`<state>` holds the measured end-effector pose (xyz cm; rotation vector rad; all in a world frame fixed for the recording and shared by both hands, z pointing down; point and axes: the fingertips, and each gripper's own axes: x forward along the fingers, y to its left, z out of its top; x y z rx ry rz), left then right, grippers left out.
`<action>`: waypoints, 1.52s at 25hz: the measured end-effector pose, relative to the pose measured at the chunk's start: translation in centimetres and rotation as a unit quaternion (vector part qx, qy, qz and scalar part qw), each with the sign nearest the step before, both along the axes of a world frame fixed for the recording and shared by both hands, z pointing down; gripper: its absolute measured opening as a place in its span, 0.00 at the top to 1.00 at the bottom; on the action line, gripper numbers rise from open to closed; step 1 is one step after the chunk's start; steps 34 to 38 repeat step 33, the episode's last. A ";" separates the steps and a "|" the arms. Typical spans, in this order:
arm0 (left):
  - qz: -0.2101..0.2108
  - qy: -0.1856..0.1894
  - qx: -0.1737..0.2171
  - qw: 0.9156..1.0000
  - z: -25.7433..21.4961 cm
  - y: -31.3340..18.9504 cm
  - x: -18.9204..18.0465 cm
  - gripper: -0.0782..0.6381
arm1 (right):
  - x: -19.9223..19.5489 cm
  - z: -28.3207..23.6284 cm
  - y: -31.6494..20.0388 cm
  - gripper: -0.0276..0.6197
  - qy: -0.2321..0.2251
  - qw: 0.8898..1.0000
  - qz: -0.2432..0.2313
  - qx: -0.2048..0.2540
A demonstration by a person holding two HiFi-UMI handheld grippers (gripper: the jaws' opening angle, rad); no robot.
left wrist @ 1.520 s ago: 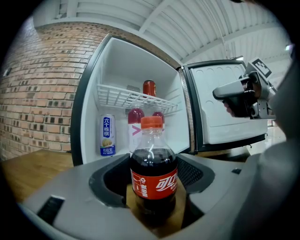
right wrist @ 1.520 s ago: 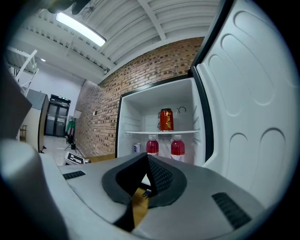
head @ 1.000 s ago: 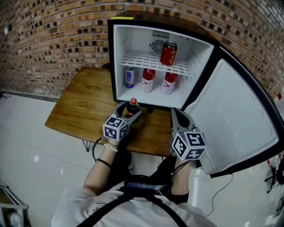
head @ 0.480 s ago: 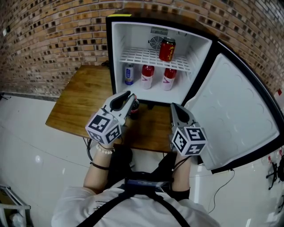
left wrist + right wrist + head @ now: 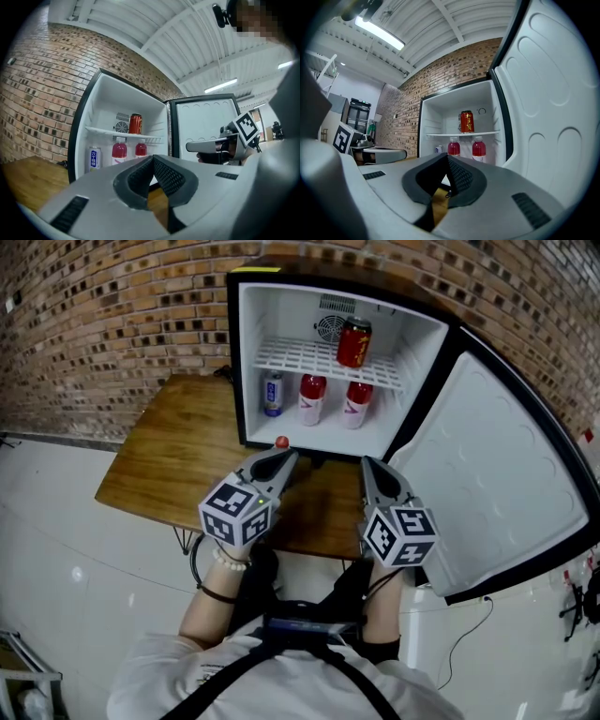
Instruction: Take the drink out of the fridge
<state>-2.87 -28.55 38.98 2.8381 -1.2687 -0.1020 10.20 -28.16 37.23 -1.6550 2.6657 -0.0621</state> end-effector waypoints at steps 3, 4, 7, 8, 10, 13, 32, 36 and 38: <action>-0.001 -0.001 -0.004 1.000 0.1 -0.1 0.0 0.89 | -0.1 0.1 0.0 0.94 0.010 1.000 0.003 0.003; -0.001 0.000 -0.005 1.000 0.2 -0.1 0.0 0.89 | -0.1 0.2 0.0 0.94 0.011 1.000 0.004 0.004; -0.003 -0.002 -0.014 1.000 0.4 -0.3 -0.1 0.89 | -0.3 0.3 -0.1 0.94 0.014 1.000 0.005 0.005; -0.003 -0.003 -0.017 1.000 0.5 -0.3 -0.1 0.89 | -0.3 0.4 -0.1 0.94 0.016 1.000 0.005 0.004; -0.002 -0.002 -0.021 1.000 0.7 -0.3 -0.2 0.89 | -0.4 0.5 -0.1 0.94 0.021 1.000 0.004 0.002; -0.002 -0.002 -0.025 1.000 0.9 -0.2 -0.2 0.89 | -0.4 0.7 -0.1 0.94 0.022 1.000 0.003 0.000; -0.007 0.004 -0.021 1.000 0.6 -0.5 -0.8 0.89 | -0.4 0.6 -0.3 0.94 0.025 1.000 0.004 0.002; -0.006 0.004 -0.020 1.000 0.6 -0.5 -0.8 0.89 | -0.3 0.5 -0.3 0.94 0.025 1.000 0.004 0.003; -0.006 0.004 -0.020 1.000 0.6 -0.5 -0.8 0.89 | -0.3 0.5 -0.3 0.94 0.025 1.000 0.004 0.003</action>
